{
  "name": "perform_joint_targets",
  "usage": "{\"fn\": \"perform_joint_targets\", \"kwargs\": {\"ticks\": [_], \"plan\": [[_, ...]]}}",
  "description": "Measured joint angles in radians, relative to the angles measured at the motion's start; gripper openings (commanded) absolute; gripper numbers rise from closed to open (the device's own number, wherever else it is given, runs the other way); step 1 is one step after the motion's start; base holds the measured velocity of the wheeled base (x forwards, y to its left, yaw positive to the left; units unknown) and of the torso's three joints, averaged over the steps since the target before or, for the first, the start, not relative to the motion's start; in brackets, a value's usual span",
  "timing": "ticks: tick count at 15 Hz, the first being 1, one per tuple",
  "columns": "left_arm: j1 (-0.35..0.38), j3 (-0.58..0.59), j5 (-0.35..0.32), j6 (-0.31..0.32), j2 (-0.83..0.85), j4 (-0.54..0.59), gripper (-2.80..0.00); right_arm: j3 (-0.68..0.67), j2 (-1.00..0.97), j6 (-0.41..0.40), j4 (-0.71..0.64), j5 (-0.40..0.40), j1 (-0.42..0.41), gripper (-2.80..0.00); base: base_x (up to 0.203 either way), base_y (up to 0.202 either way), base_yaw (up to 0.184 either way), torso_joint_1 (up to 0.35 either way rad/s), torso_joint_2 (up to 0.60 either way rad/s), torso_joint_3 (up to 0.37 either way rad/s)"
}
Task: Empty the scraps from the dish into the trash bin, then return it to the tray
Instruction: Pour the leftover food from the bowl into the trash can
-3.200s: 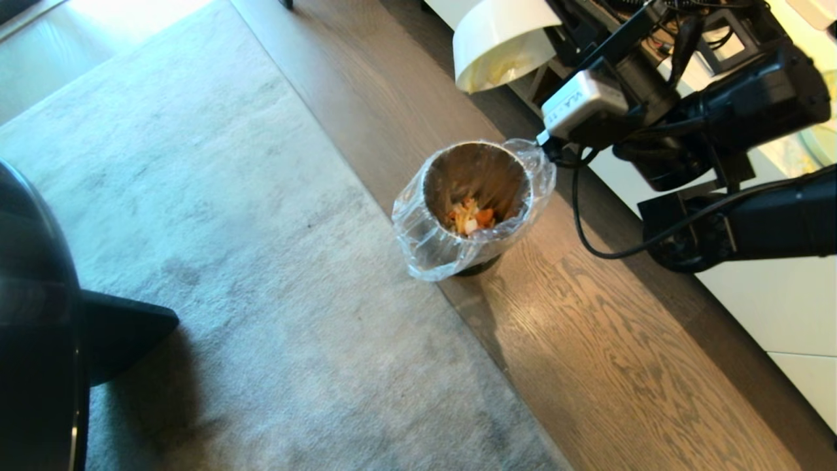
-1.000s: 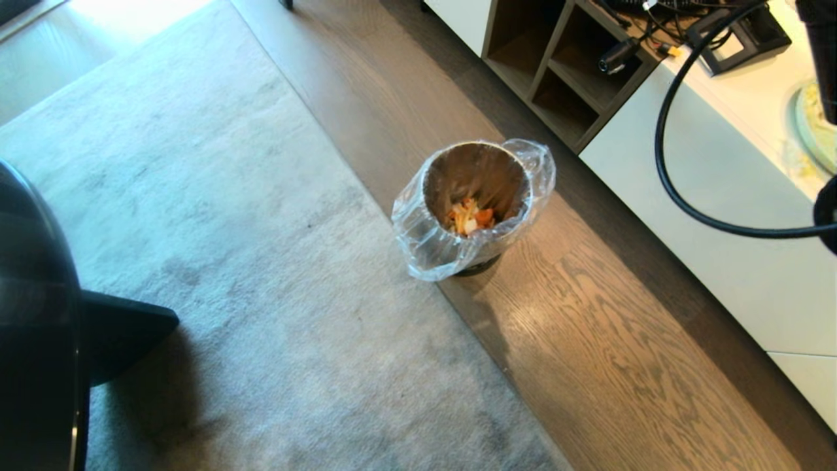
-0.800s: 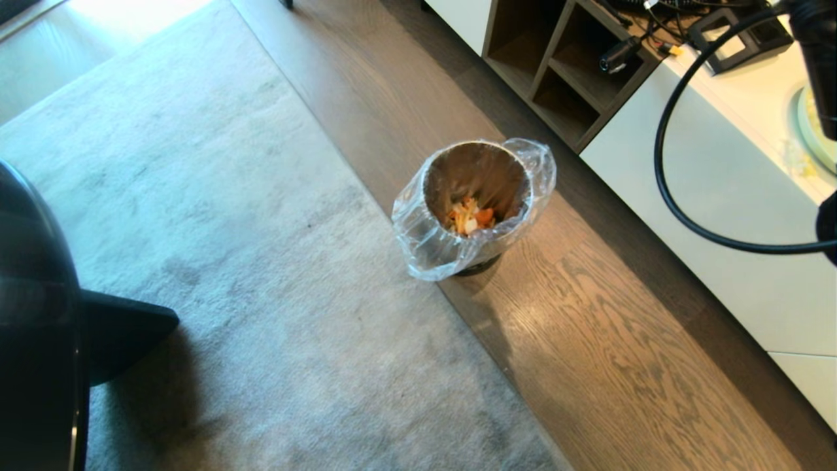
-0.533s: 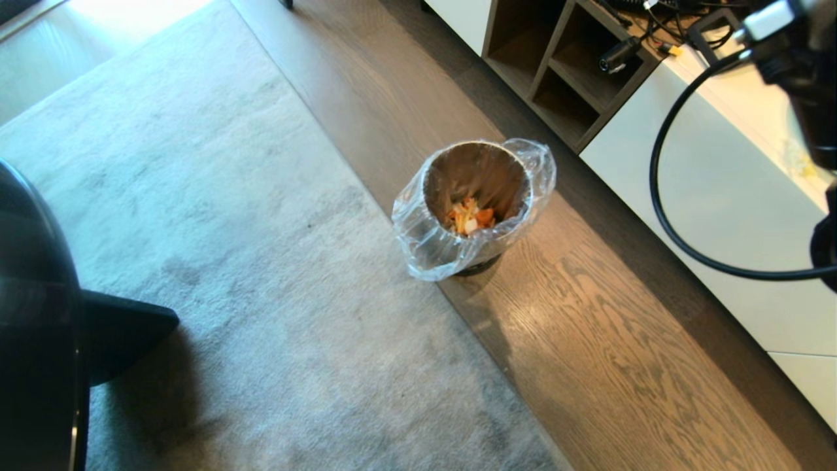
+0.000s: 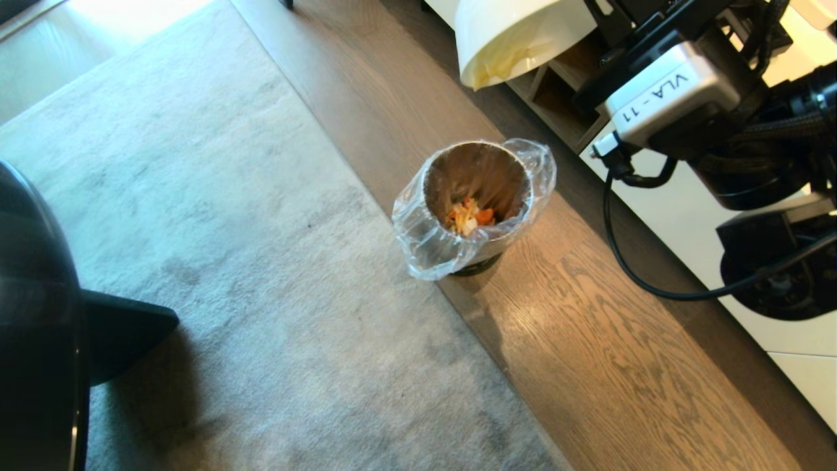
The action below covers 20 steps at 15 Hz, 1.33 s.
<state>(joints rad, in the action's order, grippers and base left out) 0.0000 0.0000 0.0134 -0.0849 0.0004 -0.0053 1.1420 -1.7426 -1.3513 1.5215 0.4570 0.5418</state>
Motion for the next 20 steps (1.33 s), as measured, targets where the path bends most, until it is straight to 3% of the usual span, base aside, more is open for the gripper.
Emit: {"fn": "perform_joint_targets", "kwargs": {"ticks": [8,14,20], "plan": [[0.0,0.0,0.0,0.0,0.0,0.0,-2.8,0.11,-0.077,0.008,0.0,0.021,-0.082,-2.8,0.0,0.0,0.0,0.0,0.0,0.0],[0.0,0.0,0.0,0.0,0.0,0.0,-2.8,0.218,-0.071,0.036,0.002,0.022,-0.085,-2.8,0.0,0.0,0.0,0.0,0.0,0.0],[0.0,0.0,0.0,0.0,0.0,0.0,-2.8,0.22,0.007,0.042,-0.001,0.015,-0.044,-2.8,0.0,0.0,0.0,0.0,0.0,0.0]]}}
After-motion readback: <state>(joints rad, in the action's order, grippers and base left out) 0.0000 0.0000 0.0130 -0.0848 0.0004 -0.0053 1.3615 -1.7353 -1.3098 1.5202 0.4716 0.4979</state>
